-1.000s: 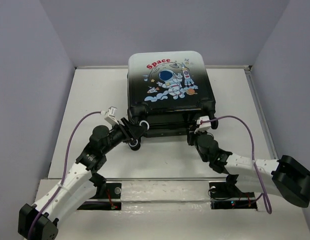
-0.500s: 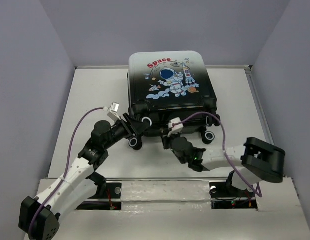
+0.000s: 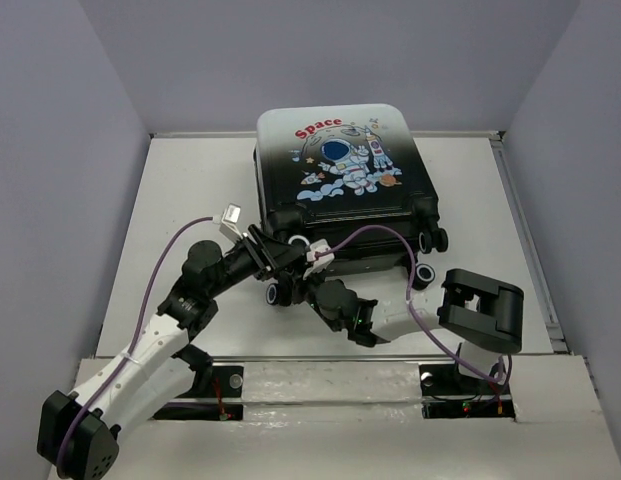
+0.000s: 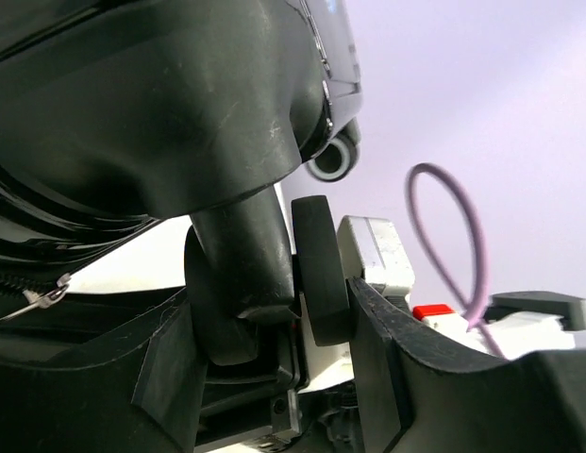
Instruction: Pack the luggage
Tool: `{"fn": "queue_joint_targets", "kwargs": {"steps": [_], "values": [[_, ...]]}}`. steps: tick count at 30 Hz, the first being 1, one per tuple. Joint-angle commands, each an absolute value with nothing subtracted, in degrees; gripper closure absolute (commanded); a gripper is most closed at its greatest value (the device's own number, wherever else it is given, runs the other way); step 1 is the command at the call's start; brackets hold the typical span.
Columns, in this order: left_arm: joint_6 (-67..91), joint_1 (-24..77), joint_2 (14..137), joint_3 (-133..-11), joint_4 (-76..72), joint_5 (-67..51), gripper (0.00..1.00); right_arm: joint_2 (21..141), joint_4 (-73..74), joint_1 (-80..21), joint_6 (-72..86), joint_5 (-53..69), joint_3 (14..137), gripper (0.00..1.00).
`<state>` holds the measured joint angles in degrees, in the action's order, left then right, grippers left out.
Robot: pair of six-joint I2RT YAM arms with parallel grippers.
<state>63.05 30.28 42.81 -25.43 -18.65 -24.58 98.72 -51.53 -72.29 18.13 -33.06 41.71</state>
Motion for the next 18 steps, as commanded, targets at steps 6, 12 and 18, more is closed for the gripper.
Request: {"fn": "queue_joint_targets", "kwargs": {"steps": [6,12,18], "values": [[72.94,31.64,39.91,-34.02,-53.00,-27.69,0.94,111.34,-83.57,-76.38,27.40,-10.73,61.14,0.93],[74.27,33.22,35.87,-27.26,-52.91,-23.21,0.94,115.14,-87.53,-75.85,31.37,-15.80,61.37,0.93],[69.79,33.13,32.35,-23.65,-44.57,-19.78,0.94,104.35,-83.18,-75.85,32.17,-21.00,37.93,0.32]]}}
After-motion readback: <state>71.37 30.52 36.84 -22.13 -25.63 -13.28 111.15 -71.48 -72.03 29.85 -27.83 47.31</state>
